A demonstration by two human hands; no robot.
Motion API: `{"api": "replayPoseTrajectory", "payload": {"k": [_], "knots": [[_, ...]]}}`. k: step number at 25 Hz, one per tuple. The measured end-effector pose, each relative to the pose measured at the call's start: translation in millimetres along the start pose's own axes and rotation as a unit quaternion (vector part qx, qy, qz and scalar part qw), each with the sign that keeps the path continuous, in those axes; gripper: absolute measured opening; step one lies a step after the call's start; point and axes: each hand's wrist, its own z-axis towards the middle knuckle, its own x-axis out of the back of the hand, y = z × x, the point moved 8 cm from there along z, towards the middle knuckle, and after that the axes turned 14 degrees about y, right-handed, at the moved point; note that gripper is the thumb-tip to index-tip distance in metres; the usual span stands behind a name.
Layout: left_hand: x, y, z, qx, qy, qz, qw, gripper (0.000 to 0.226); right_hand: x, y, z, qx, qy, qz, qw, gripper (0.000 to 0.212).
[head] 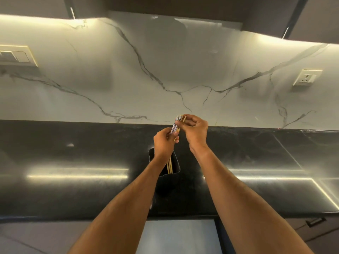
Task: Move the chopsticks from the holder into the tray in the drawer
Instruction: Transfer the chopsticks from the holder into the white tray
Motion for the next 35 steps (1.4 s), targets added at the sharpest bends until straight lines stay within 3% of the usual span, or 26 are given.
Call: {"api": "replayPoseTrajectory", "payload": {"k": [5,17,20,23,26,29,33,35], "knots": [[9.7,25.8,-22.4,-0.001,0.002,0.001,1.000,0.015,13.1,-20.7,-23.2,-0.067,0.004,0.073,0.995,0.024],[38.9,19.5,-87.5,0.071,-0.019,0.068,0.995,0.018,49.0,-32.1,-86.0,-0.103,0.033,-0.018,0.994,0.010],[50.3,17.8,-92.8,0.102,0.002,0.071,0.992,0.010,59.3,-36.2,-92.8,-0.102,0.045,-0.045,0.993,0.007],[70.8,7.8,-95.6,0.149,0.065,0.060,0.985,0.015,85.0,-42.9,-93.4,-0.105,0.127,-0.040,0.985,0.014],[93.8,-3.5,-98.5,0.184,0.134,0.009,0.974,0.016,123.0,-41.5,-92.6,-0.129,0.237,-0.005,0.963,0.016],[109.4,-10.0,-100.7,0.214,0.195,-0.038,0.956,0.014,148.1,-24.0,-103.8,-0.209,0.306,0.067,0.926,0.009],[114.0,-12.5,-108.8,0.266,0.258,-0.117,0.921,0.019,161.1,3.9,-140.1,-0.339,0.343,0.133,0.866,0.013],[113.4,-18.1,-113.5,0.296,0.273,-0.134,0.905,0.021,160.6,11.6,-154.7,-0.376,0.324,0.135,0.857,0.012]]}}
